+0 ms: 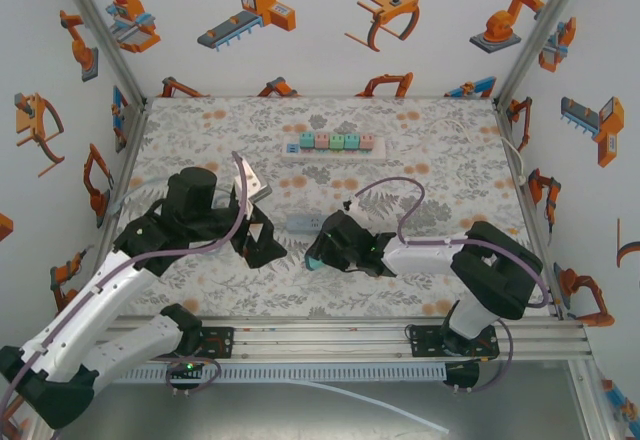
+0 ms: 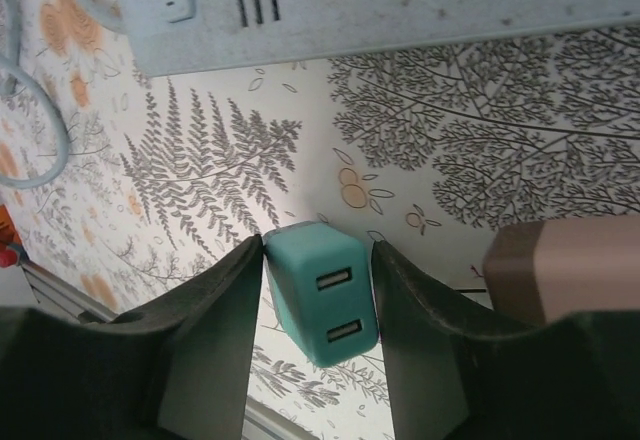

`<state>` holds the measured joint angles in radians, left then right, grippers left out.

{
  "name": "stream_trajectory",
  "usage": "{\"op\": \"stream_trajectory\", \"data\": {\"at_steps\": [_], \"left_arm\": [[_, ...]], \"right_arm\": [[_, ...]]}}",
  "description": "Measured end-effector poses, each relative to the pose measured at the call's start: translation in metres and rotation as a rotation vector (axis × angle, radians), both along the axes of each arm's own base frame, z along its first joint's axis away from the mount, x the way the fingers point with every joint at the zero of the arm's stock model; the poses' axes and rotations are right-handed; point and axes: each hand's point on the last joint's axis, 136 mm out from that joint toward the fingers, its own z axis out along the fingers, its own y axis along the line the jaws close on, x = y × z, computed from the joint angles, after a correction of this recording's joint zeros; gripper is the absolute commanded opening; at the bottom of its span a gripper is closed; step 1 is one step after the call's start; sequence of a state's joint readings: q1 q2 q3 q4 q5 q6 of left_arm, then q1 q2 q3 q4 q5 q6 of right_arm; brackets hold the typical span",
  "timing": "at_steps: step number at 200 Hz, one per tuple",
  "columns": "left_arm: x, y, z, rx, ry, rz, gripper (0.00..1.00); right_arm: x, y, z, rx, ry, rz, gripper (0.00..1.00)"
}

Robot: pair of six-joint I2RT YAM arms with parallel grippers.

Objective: Pull the plug off the socket

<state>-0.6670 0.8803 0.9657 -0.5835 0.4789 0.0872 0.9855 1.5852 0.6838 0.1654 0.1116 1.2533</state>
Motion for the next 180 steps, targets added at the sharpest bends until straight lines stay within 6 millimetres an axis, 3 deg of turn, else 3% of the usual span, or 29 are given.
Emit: {"op": "stream_trajectory", "data": {"at_steps": [64,124,158,180], "left_arm": [[0.009,0.003,-0.006,0.029,-0.004,0.046,0.97],[0.026,0.009,-0.014,0.067,-0.005,0.136,0.97],[0.052,0.008,-0.012,0.044,-0.005,0.254,0.97],[0.088,0.007,-0.015,0.012,0.016,0.371,0.97]], "right_arm": [[-0.004,-0.009,0.002,-0.036,-0.006,-0.002,0.50],[-0.004,-0.020,0.022,-0.066,-0.055,0.015,0.52],[0.008,-0.031,0.053,-0.129,-0.162,0.048,0.54],[0.049,-0.048,0.098,-0.162,-0.278,0.023,0.59]]}}
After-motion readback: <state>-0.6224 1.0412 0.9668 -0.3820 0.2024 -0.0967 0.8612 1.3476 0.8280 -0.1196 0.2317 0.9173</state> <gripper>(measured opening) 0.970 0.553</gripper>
